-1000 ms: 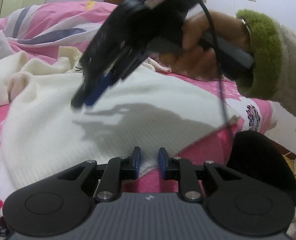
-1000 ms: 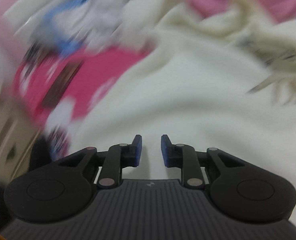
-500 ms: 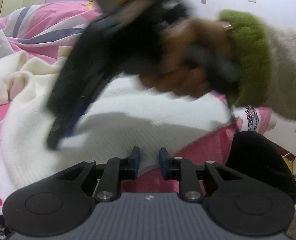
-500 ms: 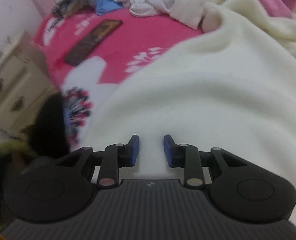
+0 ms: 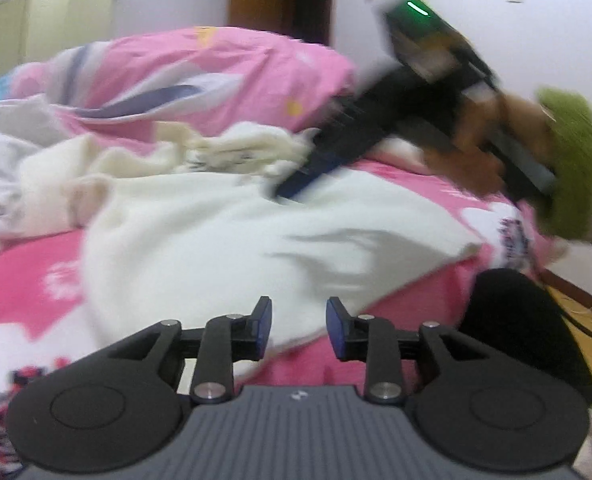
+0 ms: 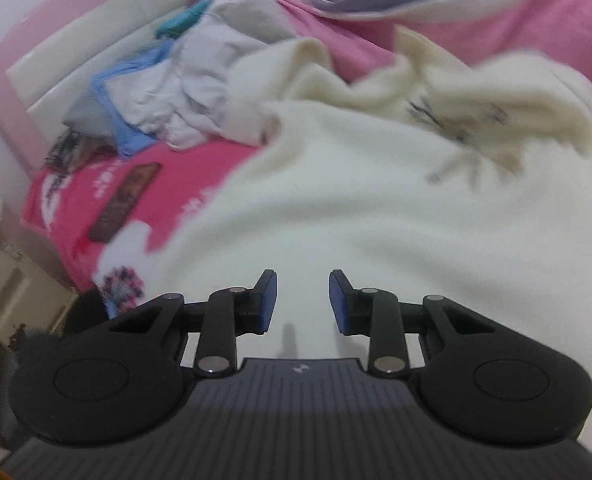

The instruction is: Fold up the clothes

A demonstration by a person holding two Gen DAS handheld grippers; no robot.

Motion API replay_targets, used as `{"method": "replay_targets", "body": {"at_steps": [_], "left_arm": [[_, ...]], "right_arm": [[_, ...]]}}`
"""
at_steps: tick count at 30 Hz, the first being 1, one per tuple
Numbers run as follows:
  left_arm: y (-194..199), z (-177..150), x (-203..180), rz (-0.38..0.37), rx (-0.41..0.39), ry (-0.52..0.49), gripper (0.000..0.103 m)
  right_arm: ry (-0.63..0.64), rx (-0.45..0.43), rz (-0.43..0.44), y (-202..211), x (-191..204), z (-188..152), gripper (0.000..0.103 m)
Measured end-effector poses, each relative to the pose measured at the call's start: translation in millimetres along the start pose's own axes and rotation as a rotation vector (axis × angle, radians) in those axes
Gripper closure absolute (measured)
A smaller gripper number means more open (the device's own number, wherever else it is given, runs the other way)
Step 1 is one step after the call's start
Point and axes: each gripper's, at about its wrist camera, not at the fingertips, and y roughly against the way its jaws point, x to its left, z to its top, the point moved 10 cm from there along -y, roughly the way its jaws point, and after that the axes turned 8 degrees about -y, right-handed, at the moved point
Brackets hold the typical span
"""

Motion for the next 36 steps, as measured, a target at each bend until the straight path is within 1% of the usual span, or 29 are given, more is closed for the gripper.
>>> {"method": "replay_targets", "body": {"at_steps": [3,6,8,9,10,11,12,14,17,19,20,23,24,25,26,27,28,29,30,31,32,33,36], "left_arm": [[-2.9,-9.1,25.9,0.067,0.077,0.087,0.071],[-7.4,-30.6,52.5,0.074,0.174,0.203,0.072],[-1.5,-33.6,61.8,0.038,0.161,0.280,0.073],[-0.6,-34.0,64.6,0.029,0.165,0.299,0.073],[0.4,-34.4,67.4,0.019,0.170,0.319,0.073],[1.1,-34.6,69.4,0.012,0.175,0.334,0.073],[0.4,-34.3,68.4,0.012,0.182,0.333,0.073],[-1.1,-32.7,66.0,0.021,0.199,0.322,0.073],[-1.6,-31.0,57.9,0.051,0.224,0.283,0.070],[-4.0,-29.1,51.9,0.073,0.236,0.250,0.068],[-4.7,-28.5,50.4,0.081,0.241,0.243,0.066],[-6.0,-26.7,47.7,0.100,0.255,0.232,0.066],[-5.5,-25.8,48.0,0.103,0.258,0.238,0.066],[-4.7,-24.8,48.4,0.105,0.260,0.244,0.066],[-2.8,-23.3,48.9,0.107,0.259,0.250,0.064],[-1.0,-21.7,49.4,0.108,0.257,0.255,0.062],[1.2,-19.8,49.7,0.111,0.253,0.258,0.056],[4.5,-16.7,49.4,0.116,0.241,0.252,0.048],[7.9,-13.3,49.1,0.123,0.228,0.244,0.043],[11.8,-9.2,49.2,0.136,0.212,0.231,0.035],[15.3,-4.8,49.2,0.148,0.197,0.218,0.033],[17.7,0.4,48.8,0.152,0.181,0.207,0.033],[20.1,19.2,50.8,0.150,0.129,0.207,0.033]], "right_arm": [[-0.038,-0.035,-0.048,8.4,-20.8,-19.7,0.075],[-0.117,-0.094,-0.068,38.2,-53.7,-42.2,0.075],[-0.142,-0.136,-0.141,67.5,-88.8,-61.6,0.075],[-0.165,-0.148,-0.184,78.2,-109.3,-71.2,0.075],[-0.199,-0.147,-0.245,86.1,-133.0,-82.2,0.077],[-0.239,-0.150,-0.306,96.9,-157.9,-93.0,0.082],[-0.296,-0.173,-0.319,108.1,-172.4,-99.7,0.078],[-0.354,-0.236,-0.275,127.4,-174.4,-104.2,0.079],[-0.221,-0.280,-0.184,126.2,-136.4,-101.4,0.079],[-0.096,-0.253,-0.142,110.8,-111.8,-105.0,0.079],[-0.019,-0.224,-0.158,101.8,-104.9,-109.8,0.079],[0.106,-0.158,-0.272,91.3,-120.1,-128.5,0.080],[0.111,-0.178,-0.270,98.1,-125.0,-133.0,0.080],[0.083,-0.196,-0.273,108.7,-132.0,-136.0,0.079],[0.048,-0.218,-0.295,119.8,-138.9,-138.3,0.076],[0.014,-0.240,-0.316,131.0,-145.8,-140.7,0.076],[-0.021,-0.261,-0.337,142.3,-152.8,-143.2,0.076],[-0.048,-0.281,-0.342,152.3,-153.9,-145.4,0.076],[-0.072,-0.302,-0.338,159.3,-152.8,-145.1,0.075],[-0.096,-0.332,-0.324,167.0,-148.4,-143.0,0.075],[-0.108,-0.353,-0.311,169.4,-142.5,-137.8,0.074],[-0.121,-0.373,-0.298,171.8,-136.6,-132.6,0.074],[-0.147,-0.402,-0.201,167.7,-106.8,-108.2,0.073]]}}
